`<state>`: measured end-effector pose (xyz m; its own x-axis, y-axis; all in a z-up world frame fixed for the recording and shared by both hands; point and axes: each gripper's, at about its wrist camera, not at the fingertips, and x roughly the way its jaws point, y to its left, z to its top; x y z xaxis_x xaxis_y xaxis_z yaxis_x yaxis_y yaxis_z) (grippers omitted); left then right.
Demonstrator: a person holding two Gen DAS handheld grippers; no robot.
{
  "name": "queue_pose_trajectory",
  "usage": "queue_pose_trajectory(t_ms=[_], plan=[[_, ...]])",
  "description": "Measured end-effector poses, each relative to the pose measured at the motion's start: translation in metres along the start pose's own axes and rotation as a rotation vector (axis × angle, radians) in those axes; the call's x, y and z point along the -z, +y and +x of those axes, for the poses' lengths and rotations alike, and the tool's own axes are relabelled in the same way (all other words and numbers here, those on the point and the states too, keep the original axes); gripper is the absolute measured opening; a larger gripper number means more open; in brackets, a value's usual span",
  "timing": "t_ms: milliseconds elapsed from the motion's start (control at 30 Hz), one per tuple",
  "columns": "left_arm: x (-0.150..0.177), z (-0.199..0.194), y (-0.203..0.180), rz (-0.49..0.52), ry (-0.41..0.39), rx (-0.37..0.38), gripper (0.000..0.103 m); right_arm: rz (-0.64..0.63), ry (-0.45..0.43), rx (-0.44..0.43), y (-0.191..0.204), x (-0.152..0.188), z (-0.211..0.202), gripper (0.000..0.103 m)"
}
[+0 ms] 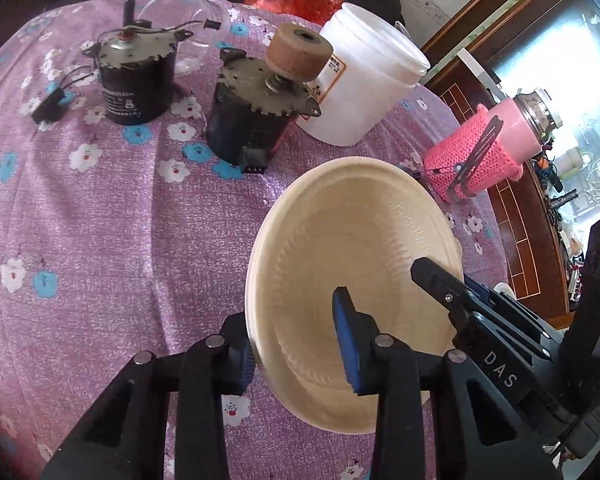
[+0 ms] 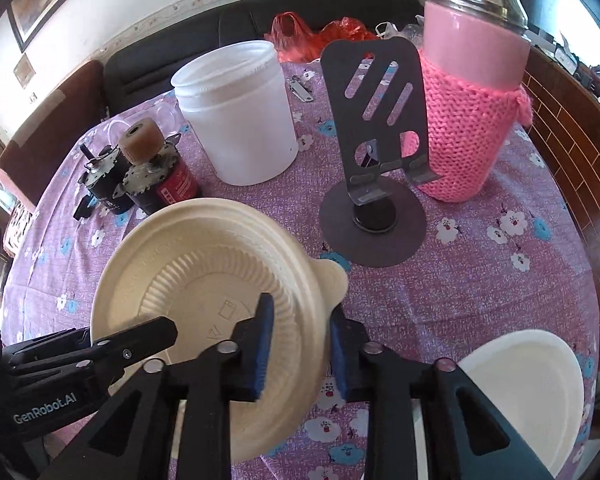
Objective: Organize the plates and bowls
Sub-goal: 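Carry the cream bowl with both grippers over the white bowl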
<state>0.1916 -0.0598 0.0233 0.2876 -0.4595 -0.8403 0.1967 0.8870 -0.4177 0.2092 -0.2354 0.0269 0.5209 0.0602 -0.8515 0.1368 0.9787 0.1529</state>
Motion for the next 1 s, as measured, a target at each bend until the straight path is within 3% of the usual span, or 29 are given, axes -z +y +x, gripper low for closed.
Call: queue_pose_trajectory(t_ms=[67,267,467,633,833,1000], plan=[[0.005,-0.008,0.003,-0.016,-0.008,0.004,0.028,0.014,-0.01,-0.01,-0.002,0.004,-0.006,0.015],[0.029,-0.047,0.006,-0.011,-0.058,-0.018,0.028,0.044,-0.043,-0.078,0.001,0.02,-0.035,0.015],[0.071,-0.11,0.024,-0.039,-0.149,-0.017,0.028,0.026,-0.099,-0.154,0.029,0.043,-0.079,0.015],[0.096,-0.161,0.047,-0.079,-0.232,-0.045,0.028,-0.028,-0.139,-0.212,0.076,0.061,-0.109,0.015],[0.137,-0.221,0.081,-0.087,-0.354,-0.162,0.028,-0.101,-0.157,-0.316,0.149,0.083,-0.134,0.016],[0.161,-0.258,0.126,-0.154,-0.407,-0.228,0.028,-0.169,-0.131,-0.371,0.216,0.105,-0.134,0.016]])
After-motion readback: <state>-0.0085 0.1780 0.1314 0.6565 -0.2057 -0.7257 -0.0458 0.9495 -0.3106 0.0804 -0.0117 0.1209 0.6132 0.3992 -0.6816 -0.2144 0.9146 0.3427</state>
